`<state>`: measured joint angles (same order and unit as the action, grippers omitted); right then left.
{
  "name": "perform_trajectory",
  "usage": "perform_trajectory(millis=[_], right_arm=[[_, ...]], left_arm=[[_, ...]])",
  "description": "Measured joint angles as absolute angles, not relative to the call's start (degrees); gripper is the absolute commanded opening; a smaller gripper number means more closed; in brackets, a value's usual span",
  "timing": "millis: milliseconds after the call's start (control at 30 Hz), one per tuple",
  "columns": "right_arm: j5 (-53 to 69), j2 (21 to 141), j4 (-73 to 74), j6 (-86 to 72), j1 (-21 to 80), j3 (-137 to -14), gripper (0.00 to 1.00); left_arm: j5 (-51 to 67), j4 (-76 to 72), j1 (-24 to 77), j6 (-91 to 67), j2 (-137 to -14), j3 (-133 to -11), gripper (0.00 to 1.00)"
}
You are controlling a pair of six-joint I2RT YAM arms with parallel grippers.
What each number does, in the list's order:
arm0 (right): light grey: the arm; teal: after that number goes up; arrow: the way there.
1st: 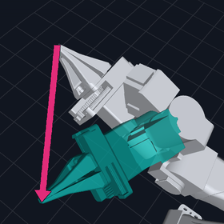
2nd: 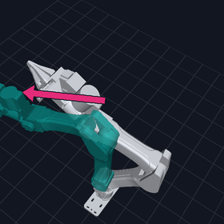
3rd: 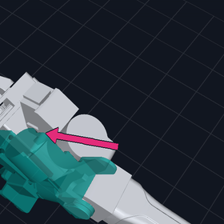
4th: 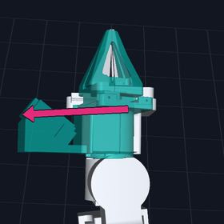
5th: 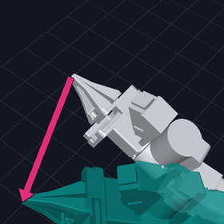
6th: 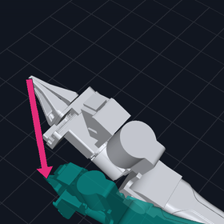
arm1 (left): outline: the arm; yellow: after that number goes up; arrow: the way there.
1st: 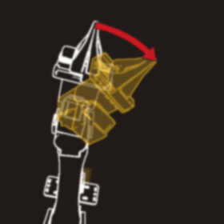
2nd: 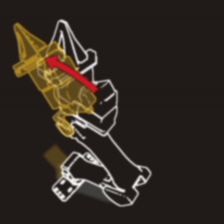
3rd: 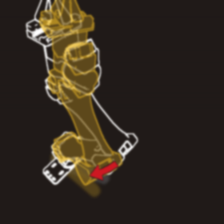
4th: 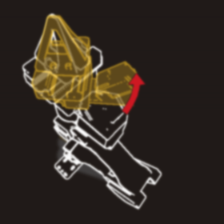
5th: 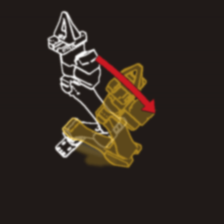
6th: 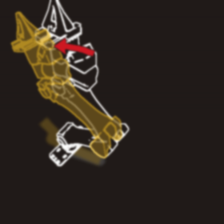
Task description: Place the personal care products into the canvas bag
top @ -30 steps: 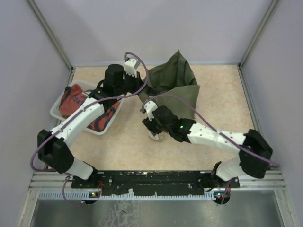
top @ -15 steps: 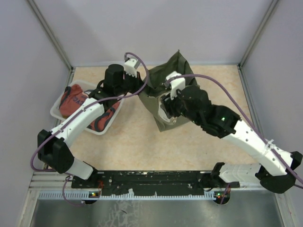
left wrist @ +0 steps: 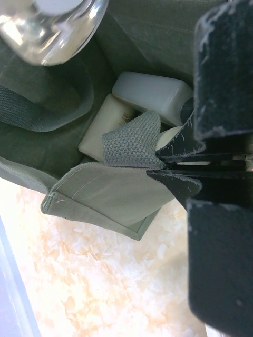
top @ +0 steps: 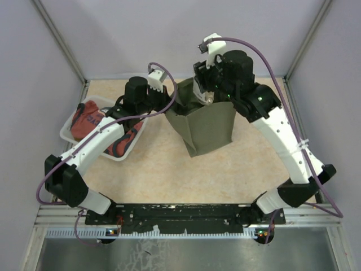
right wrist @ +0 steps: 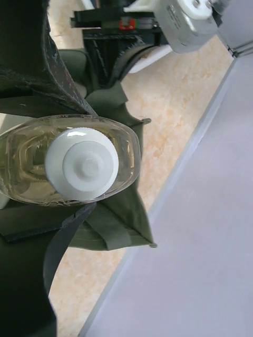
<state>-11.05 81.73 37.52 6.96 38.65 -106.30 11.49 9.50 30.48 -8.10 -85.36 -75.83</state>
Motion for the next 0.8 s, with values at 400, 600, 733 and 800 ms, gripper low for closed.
perform_trajectory(millis=[400,600,733,800], right_arm=[[-2.0,87.7,22.3,9.2,35.6,-95.3,0.00],[2.1,93.9,12.4,9.5,35.3,-88.4,0.00],[3.1,97.3,7.9,9.5,35.1,-87.6,0.00],[3.3,97.8,5.9,9.5,35.0,-87.0,0.00]], left_arm=[[12.3,10.4,30.5,-8.2,-84.1,-75.3,0.00],[12.1,11.2,30.5,-8.3,-83.8,-75.3,0.00],[11.5,11.2,30.3,-8.4,-83.8,-75.3,0.00],[11.2,11.2,30.2,-8.4,-83.8,-75.3,0.00]])
